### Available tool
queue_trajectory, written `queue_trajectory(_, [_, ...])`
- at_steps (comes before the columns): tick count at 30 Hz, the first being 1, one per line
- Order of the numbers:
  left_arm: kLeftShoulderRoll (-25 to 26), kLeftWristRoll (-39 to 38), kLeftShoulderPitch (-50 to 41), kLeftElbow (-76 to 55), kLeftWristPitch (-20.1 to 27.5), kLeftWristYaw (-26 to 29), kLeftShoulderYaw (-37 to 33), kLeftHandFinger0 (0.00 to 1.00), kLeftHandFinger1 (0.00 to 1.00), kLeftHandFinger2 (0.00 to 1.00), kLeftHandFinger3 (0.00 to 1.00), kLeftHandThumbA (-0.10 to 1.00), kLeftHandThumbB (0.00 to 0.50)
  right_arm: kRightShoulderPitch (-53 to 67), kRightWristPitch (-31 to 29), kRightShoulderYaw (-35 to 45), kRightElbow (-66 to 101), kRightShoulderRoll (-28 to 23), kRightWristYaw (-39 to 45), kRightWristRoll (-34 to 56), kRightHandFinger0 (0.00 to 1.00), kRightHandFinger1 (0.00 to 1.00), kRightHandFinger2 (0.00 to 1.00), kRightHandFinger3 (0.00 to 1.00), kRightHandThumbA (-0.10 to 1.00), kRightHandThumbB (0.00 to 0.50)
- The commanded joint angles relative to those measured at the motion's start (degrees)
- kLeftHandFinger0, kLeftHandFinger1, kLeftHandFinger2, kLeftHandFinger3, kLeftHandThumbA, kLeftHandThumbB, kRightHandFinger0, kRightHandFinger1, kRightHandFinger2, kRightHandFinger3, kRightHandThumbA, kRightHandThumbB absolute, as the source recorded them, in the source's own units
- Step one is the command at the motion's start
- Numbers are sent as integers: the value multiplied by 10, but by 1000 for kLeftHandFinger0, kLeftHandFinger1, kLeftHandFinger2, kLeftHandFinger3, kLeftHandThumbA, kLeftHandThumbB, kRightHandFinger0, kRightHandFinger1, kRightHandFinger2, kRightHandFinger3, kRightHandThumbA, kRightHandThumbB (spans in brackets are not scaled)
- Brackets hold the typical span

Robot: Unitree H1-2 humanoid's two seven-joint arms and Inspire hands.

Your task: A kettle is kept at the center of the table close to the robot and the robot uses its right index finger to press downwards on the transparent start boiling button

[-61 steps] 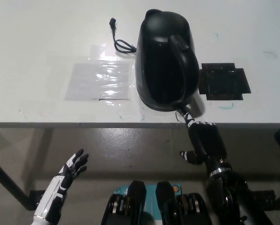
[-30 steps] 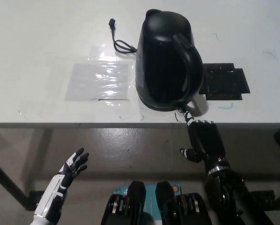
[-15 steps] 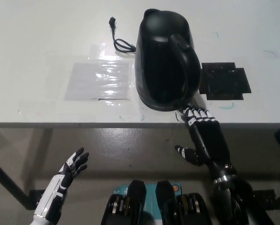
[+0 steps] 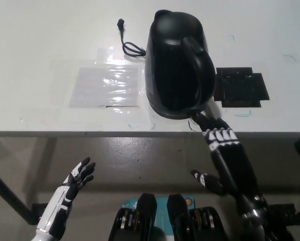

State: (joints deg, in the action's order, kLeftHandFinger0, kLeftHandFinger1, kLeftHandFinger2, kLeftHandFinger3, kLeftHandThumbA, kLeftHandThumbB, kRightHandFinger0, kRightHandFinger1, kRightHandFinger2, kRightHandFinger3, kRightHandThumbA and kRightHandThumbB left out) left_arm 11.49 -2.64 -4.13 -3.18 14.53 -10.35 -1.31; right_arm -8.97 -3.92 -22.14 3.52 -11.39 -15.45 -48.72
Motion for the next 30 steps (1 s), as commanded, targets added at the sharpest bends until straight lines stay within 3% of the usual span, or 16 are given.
queue_trajectory(1, [8,-1,5,-13,23,-5,1,1000,1000,1000,1000,1000,344,33,-94,26,37,-17,-77,23,1000,1000,1000,1000,1000,310])
queue_trajectory(3, [7,0,5,-11,24,-4,2,1000,1000,1000,1000,1000,351,54,-139,44,44,-26,-113,31,1000,1000,1000,1000,1000,310])
queue_trajectory(15, [3,-2,6,-10,21,-3,1,1000,1000,1000,1000,1000,362,139,-230,117,64,-49,-148,86,1000,1000,1000,1000,1000,319])
queue_trajectory(20, [2,1,6,-11,16,-3,-1,1000,1000,1000,1000,1000,375,147,-230,96,48,-60,-155,139,1000,1000,1000,1000,1000,312])
queue_trajectory(24, [4,4,5,-13,16,-2,0,1000,1000,1000,1000,1000,372,146,-230,89,29,-56,-137,200,1000,1000,1000,1000,1000,346])
queue_trajectory(30, [4,0,5,-13,13,-4,-1,1000,1000,1000,1000,1000,368,138,-230,68,10,-66,-125,259,1000,1000,1000,1000,1000,285])
